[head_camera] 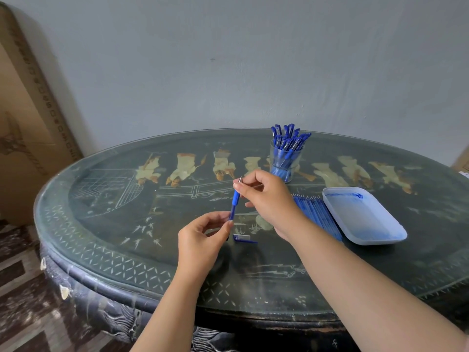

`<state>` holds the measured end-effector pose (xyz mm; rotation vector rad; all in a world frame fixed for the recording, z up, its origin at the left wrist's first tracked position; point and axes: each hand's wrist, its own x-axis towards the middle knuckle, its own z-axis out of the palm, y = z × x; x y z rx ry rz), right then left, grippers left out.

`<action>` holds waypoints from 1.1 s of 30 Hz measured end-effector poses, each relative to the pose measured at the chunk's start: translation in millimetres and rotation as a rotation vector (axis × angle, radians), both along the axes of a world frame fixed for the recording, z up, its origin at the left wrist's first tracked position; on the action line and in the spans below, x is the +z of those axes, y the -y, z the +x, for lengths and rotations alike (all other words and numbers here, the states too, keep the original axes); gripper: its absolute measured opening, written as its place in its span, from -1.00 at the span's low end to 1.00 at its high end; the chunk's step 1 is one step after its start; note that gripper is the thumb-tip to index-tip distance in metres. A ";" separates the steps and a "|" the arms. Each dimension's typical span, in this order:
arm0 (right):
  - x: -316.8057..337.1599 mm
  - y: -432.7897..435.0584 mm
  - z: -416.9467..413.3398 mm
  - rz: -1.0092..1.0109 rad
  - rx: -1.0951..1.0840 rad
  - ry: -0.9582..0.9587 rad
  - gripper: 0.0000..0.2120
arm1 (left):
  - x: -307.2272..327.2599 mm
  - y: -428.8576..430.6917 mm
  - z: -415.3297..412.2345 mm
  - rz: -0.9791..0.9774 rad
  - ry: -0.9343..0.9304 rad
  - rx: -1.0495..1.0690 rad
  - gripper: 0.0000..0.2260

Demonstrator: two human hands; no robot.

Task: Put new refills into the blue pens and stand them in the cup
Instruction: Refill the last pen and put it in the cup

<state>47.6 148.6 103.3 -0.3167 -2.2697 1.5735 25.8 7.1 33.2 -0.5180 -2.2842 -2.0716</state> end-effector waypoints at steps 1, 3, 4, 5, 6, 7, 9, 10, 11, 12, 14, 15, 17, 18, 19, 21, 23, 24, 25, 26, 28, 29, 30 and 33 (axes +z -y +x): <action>0.5 -0.2 0.8 -0.009 0.005 0.005 -0.85 | 0.0 0.2 0.2 0.002 -0.001 0.002 -0.82; -0.6 -2.0 3.1 -0.067 0.022 0.027 -0.87 | -0.2 0.5 0.4 0.016 0.004 0.004 -0.84; -3.3 -3.1 5.2 -0.108 0.020 0.043 -0.85 | -0.3 0.4 0.0 0.033 0.017 0.005 -0.84; -8.0 -4.5 7.6 -0.132 0.011 0.070 -0.82 | -0.9 0.3 -0.8 0.054 0.033 0.009 -0.85; -14.4 -7.1 9.8 -0.083 0.000 0.110 -0.80 | -1.5 0.4 -1.8 0.075 0.049 0.014 -0.84; -21.0 -9.5 12.2 0.050 0.007 0.174 -0.80 | -2.3 0.2 -2.5 0.093 0.060 0.017 -0.84; -34.7 -9.7 16.9 0.377 0.101 0.345 -0.75 | -3.3 0.7 -3.3 0.118 0.069 0.014 -0.83; -41.1 -8.0 18.2 0.497 0.153 0.398 -0.72 | -3.4 1.0 -3.4 0.123 0.067 0.010 -0.83; -45.4 -5.9 19.3 0.594 0.181 0.418 -0.71 | -3.2 1.1 -3.4 0.125 0.062 0.004 -0.83; -48.4 -3.4 20.5 0.678 0.186 0.413 -0.74 | -3.1 1.1 -3.5 0.129 0.058 0.000 -0.83; -51.7 -1.1 21.7 0.773 0.169 0.390 -0.79 | -3.3 1.2 -4.2 0.136 0.059 -0.003 -0.83; -51.8 -1.8 21.4 0.760 0.150 0.376 -0.80 | -3.7 1.2 -4.6 0.140 0.065 -0.005 -0.84; -47.4 -7.9 18.7 0.614 0.058 0.327 -0.82 | -4.5 0.9 -5.1 0.144 0.074 -0.014 -0.84; -41.8 -11.4 16.8 0.464 -0.009 0.282 -0.85 | -5.1 0.9 -5.1 0.143 0.077 -0.018 -0.84; -33.9 -14.2 15.1 0.258 -0.076 0.216 -0.88 | -5.6 0.9 -5.1 0.139 0.079 -0.021 -0.83; -13.5 -16.8 11.6 -0.163 -0.150 0.035 -0.92 | -6.2 0.9 -4.9 0.129 0.076 -0.031 -0.82; 8.5 -14.1 7.0 -0.381 -0.115 -0.115 -0.94 | -6.4 0.9 -4.6 0.123 0.063 -0.045 -0.81; 17.0 -12.0 4.1 -0.415 -0.083 -0.161 -0.94 | -6.3 0.6 -4.6 0.120 0.054 -0.051 -0.80; 24.0 -9.5 0.7 -0.406 -0.054 -0.181 -0.93 | -6.3 0.3 -4.6 0.116 0.045 -0.055 -0.80; 28.8 -7.6 -2.5 -0.363 -0.030 -0.178 -0.91 | -6.2 0.1 -4.6 0.113 0.040 -0.059 -0.80; 32.8 -4.5 -7.9 -0.232 0.014 -0.130 -0.90 | -6.5 -0.5 -5.1 0.106 0.037 -0.065 -0.80; 32.4 -3.3 -9.8 -0.171 0.033 -0.103 -0.89 | -6.8 -0.5 -5.4 0.101 0.036 -0.067 -0.80; 31.2 -2.3 -11.1 -0.124 0.050 -0.082 -0.89 | -7.1 -0.5 -5.8 0.095 0.032 -0.071 -0.80; 27.1 -0.9 -12.1 -0.050 0.070 -0.038 -0.89 | -7.3 -0.5 -6.3 0.084 0.019 -0.077 -0.80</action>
